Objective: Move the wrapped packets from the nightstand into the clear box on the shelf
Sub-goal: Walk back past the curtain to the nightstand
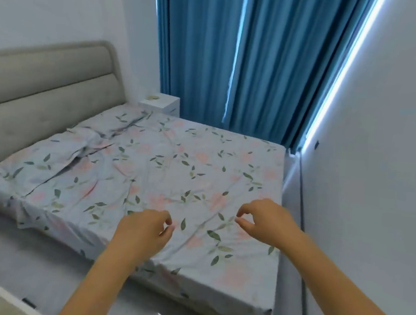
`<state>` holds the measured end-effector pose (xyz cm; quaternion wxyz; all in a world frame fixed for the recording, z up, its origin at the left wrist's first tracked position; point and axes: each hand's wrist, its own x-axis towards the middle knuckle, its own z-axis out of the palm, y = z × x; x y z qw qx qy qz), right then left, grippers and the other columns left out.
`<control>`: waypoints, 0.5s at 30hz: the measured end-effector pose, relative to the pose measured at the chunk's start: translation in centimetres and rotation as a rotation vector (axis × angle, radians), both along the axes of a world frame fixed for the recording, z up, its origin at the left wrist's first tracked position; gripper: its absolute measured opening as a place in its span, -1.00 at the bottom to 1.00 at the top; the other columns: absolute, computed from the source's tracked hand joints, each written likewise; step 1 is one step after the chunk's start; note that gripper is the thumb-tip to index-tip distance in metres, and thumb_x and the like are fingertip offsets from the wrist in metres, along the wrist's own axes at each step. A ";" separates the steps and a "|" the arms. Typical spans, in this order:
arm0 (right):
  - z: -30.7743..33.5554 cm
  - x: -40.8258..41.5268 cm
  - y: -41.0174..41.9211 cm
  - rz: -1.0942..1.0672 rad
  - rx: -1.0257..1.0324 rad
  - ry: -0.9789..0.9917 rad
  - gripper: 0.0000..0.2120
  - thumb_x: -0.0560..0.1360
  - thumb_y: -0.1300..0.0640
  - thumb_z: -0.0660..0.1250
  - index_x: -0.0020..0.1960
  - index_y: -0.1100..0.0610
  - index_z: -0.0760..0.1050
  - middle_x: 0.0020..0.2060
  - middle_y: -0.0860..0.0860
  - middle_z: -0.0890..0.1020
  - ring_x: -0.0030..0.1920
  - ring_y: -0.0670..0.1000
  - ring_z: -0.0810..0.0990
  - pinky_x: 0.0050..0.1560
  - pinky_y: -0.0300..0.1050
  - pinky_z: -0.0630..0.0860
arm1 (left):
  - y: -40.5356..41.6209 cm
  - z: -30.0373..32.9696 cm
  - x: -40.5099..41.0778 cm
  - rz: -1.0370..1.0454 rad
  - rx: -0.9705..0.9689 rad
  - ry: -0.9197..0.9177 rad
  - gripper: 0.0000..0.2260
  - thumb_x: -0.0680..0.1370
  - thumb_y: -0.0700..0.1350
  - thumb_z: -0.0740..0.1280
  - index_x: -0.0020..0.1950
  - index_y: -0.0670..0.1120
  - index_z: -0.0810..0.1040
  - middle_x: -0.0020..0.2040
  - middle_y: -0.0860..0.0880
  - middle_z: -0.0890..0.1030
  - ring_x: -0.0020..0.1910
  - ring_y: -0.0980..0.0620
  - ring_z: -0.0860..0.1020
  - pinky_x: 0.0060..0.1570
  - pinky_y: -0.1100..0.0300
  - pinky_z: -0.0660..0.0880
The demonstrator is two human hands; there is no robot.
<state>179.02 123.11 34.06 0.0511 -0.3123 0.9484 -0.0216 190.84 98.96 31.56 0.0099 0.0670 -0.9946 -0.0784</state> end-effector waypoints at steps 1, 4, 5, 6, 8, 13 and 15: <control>-0.1 -0.6 2.4 -0.045 -0.005 0.004 -0.67 0.57 -0.20 0.15 0.21 -0.10 0.53 0.06 -0.07 0.62 0.05 -0.02 0.54 -0.15 -0.12 0.50 | 2.0 -0.7 -1.4 -0.055 0.013 -0.021 -0.74 0.61 0.15 0.11 0.16 0.11 0.50 0.02 0.13 0.61 -0.03 0.09 0.56 -0.13 0.19 0.49; 0.0 -2.4 9.6 -0.195 -0.021 -0.011 -0.63 0.57 -0.20 0.15 0.30 -0.10 0.46 0.17 -0.08 0.59 0.17 -0.03 0.54 0.03 -0.10 0.52 | 8.7 -2.0 -6.0 -0.196 0.044 -0.076 -0.73 0.60 0.14 0.13 0.20 0.10 0.49 0.08 0.13 0.58 0.03 0.09 0.53 -0.12 0.21 0.45; 0.2 -3.2 11.9 -0.240 -0.029 -0.023 -0.62 0.57 -0.19 0.16 0.33 -0.10 0.43 0.20 -0.09 0.58 0.20 -0.03 0.53 0.07 -0.11 0.50 | 11.1 -2.1 -7.6 -0.223 0.054 -0.095 -0.73 0.60 0.13 0.13 0.20 0.09 0.49 0.09 0.13 0.57 0.04 0.09 0.53 -0.10 0.21 0.46; 0.5 -4.1 14.2 -0.279 -0.038 -0.033 -0.61 0.57 -0.18 0.17 0.34 -0.09 0.42 0.21 -0.09 0.57 0.21 -0.02 0.53 0.09 -0.12 0.48 | 13.5 -2.1 -9.3 -0.243 0.069 -0.105 -0.73 0.60 0.13 0.14 0.21 0.09 0.50 0.10 0.13 0.57 0.04 0.09 0.52 -0.08 0.21 0.47; 1.1 -6.2 18.3 -0.337 -0.050 -0.031 -0.60 0.56 -0.17 0.19 0.34 -0.07 0.43 0.18 -0.07 0.59 0.18 -0.01 0.55 0.09 -0.12 0.49 | 18.2 -1.7 -12.8 -0.275 0.089 -0.104 -0.73 0.60 0.13 0.15 0.21 0.09 0.50 0.09 0.13 0.57 0.03 0.09 0.53 -0.05 0.19 0.48; 1.5 -11.3 27.7 -0.407 -0.040 -0.004 -0.62 0.56 -0.16 0.18 0.32 -0.05 0.44 0.19 -0.07 0.57 0.16 -0.01 0.55 0.06 -0.11 0.50 | 27.8 -0.2 -20.9 -0.332 0.079 -0.043 -0.72 0.60 0.14 0.14 0.22 0.08 0.49 0.08 0.11 0.58 0.05 0.07 0.52 -0.09 0.19 0.47; 1.2 -12.7 31.0 -0.436 -0.021 -0.009 -0.60 0.56 -0.17 0.18 0.33 -0.06 0.43 0.19 -0.06 0.57 0.15 -0.01 0.55 0.07 -0.09 0.51 | 30.8 0.0 -23.4 -0.344 0.047 -0.040 -0.70 0.61 0.13 0.14 0.23 0.06 0.49 0.08 0.10 0.59 0.06 0.06 0.53 -0.13 0.20 0.42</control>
